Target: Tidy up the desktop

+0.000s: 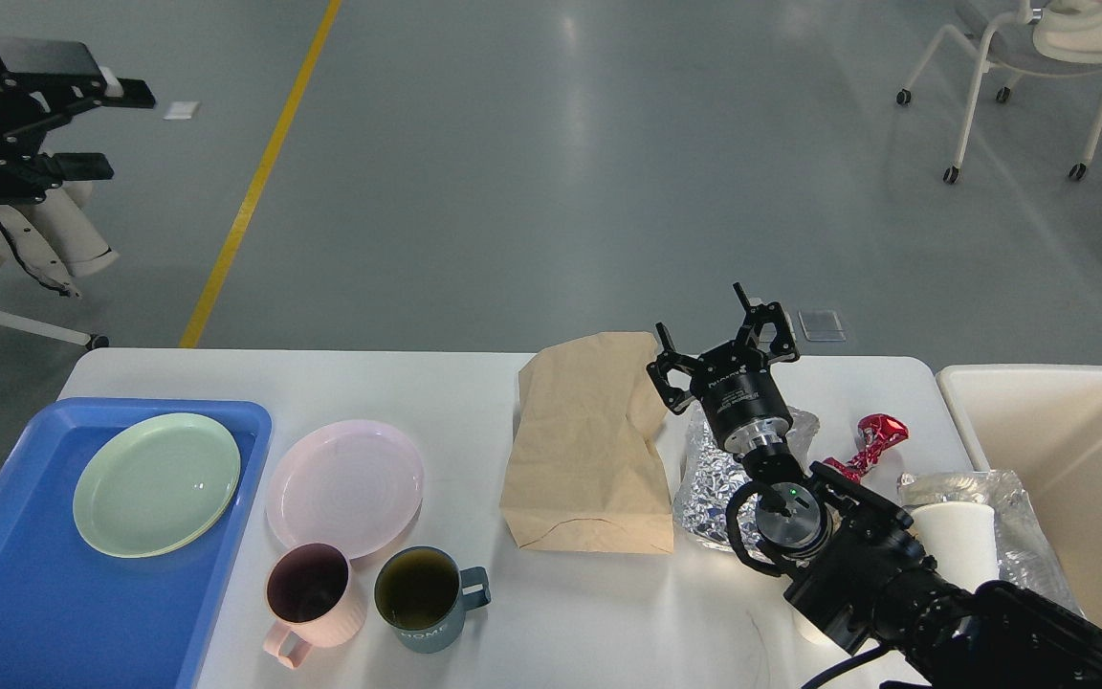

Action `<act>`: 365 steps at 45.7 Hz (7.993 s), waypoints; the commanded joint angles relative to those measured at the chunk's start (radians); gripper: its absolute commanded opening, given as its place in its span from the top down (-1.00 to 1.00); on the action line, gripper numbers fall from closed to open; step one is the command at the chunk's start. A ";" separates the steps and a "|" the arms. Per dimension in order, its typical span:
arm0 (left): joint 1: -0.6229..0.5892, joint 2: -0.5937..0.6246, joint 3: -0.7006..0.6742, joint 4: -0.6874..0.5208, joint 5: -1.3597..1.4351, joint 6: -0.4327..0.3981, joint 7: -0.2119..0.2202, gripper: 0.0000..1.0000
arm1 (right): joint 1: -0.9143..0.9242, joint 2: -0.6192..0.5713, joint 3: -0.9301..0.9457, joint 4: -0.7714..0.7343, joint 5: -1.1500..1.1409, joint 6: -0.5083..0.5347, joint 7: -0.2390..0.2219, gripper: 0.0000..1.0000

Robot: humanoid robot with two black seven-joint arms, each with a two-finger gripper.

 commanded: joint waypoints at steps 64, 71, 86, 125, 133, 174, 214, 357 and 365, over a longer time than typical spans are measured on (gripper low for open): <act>0.586 -0.510 0.077 -0.357 0.273 0.738 0.474 -0.08 | 0.001 0.000 0.000 0.001 0.000 -0.001 0.000 -1.00; 0.620 -0.518 0.075 -0.334 0.273 0.748 0.474 0.43 | 0.001 0.000 0.000 0.001 0.000 0.000 0.000 -1.00; 0.597 -0.477 0.087 -0.381 0.284 0.748 0.453 1.00 | 0.001 0.000 0.002 0.001 0.000 0.000 0.000 -1.00; 0.317 0.121 0.591 -0.040 0.543 0.564 0.031 1.00 | 0.001 0.000 0.000 0.001 0.000 0.000 0.000 -1.00; 0.765 0.158 0.257 0.217 0.529 0.566 0.008 1.00 | 0.001 0.000 0.002 0.001 0.000 0.000 0.000 -1.00; 1.161 0.105 -0.189 0.426 0.503 0.550 0.031 0.46 | 0.001 0.000 0.002 0.001 0.000 0.000 0.000 -1.00; 0.154 0.298 -0.176 0.412 0.758 -0.276 -0.303 -0.89 | 0.001 0.000 0.002 0.001 0.000 0.000 0.000 -1.00; 0.132 -0.597 0.049 -0.389 0.069 0.328 0.284 1.00 | -0.001 0.000 0.002 0.001 0.000 -0.001 0.000 -1.00; -0.218 -0.379 0.044 -0.381 0.117 -0.031 0.235 1.00 | -0.001 0.000 0.002 0.001 0.000 0.000 0.000 -1.00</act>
